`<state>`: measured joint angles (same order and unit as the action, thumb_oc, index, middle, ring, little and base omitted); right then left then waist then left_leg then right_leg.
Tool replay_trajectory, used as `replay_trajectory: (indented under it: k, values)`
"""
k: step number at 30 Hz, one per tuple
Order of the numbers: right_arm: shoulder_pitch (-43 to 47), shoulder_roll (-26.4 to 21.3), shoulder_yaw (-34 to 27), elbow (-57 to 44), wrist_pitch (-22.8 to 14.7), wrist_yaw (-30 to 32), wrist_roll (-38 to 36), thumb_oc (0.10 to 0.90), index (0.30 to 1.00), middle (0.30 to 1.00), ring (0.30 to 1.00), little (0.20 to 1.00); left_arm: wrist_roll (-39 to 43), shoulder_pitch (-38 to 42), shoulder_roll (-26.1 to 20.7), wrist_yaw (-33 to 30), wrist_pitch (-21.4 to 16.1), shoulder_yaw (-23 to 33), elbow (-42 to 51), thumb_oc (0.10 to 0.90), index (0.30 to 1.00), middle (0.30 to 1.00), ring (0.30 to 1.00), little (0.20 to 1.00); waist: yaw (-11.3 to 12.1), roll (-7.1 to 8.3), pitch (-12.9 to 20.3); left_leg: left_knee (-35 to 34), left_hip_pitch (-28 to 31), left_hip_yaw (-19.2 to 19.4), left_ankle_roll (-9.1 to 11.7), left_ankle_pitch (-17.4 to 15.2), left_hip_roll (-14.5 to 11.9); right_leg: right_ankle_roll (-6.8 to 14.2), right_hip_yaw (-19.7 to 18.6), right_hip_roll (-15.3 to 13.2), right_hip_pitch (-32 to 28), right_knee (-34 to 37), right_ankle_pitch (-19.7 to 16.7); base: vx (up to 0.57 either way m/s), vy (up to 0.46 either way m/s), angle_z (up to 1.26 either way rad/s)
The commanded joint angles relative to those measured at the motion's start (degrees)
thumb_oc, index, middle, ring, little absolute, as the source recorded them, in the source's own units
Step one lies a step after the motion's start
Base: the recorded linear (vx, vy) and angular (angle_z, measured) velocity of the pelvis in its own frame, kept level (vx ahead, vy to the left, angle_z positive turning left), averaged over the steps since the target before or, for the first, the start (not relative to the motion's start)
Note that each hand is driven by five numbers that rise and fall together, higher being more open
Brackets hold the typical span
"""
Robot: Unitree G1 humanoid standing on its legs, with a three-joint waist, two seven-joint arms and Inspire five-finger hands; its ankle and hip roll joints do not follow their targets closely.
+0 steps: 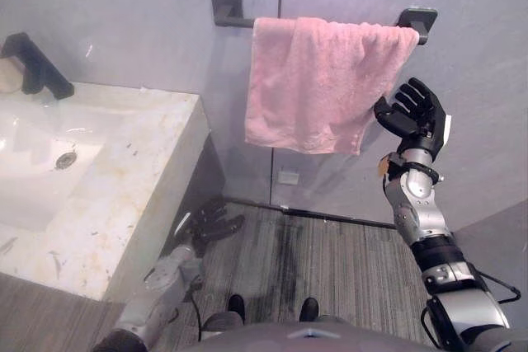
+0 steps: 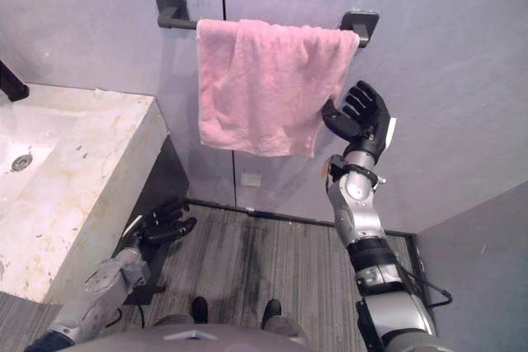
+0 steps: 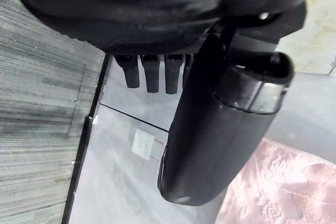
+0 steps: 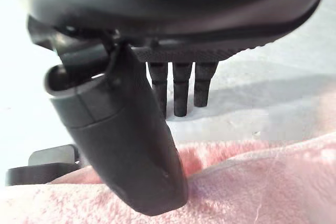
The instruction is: Organize the bathroom.
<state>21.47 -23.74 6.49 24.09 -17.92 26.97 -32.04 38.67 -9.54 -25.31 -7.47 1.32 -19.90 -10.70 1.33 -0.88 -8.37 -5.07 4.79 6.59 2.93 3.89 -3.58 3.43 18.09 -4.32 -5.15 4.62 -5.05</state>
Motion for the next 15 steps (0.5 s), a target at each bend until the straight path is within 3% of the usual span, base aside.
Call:
replay_trajectory:
  k: [1,9,11,15]
  values:
    - [5.27,-3.72,-0.67,-3.88,-4.23,-3.06,1.38,0.800,0.900,0.900,0.900,0.900,1.12,2.55,-0.87,1.03,-5.61,-1.28,4.64,0.800,0.900,0.900,0.900,0.900,1.01,-0.29,3.07,2.58,1.11,3.38,-0.97,-5.29,0.93,2.30,0.35,1.68,-1.47,-4.17,9.39,0.00,0.000,0.00]
    - [5.05,-3.16,-0.19,-2.04,-3.02,-3.24,-0.13,0.800,0.900,0.900,0.900,0.900,0.06,2.51,-0.81,0.17,-6.06,-1.38,4.50,0.800,0.900,0.900,0.900,0.900,1.09,-0.22,3.21,2.48,1.18,3.38,-0.97,-5.22,0.99,2.36,0.38,1.63,-1.45,-4.27,9.39,-0.01,0.003,0.00]
    - [2.98,-2.14,-0.64,-2.30,-4.26,-0.21,1.72,0.800,0.900,0.900,0.900,0.900,-0.26,2.30,-0.10,-3.57,-8.31,-0.74,3.40,0.800,0.900,0.900,0.900,0.900,0.77,-0.26,3.16,2.38,1.24,3.62,-1.09,-5.19,1.04,2.43,0.25,1.61,-1.28,-4.43,9.43,-0.04,0.028,0.00]
    - [-2.26,0.25,-1.61,-3.52,-6.67,5.49,5.00,0.800,0.900,0.900,0.900,0.900,-2.41,1.61,1.79,-9.04,-7.93,1.15,0.05,0.800,0.900,0.900,0.900,0.900,0.18,-0.16,3.13,2.26,1.51,3.83,-1.44,-5.32,1.24,2.58,-0.17,1.64,-1.06,-4.72,9.42,-0.06,0.015,0.03]
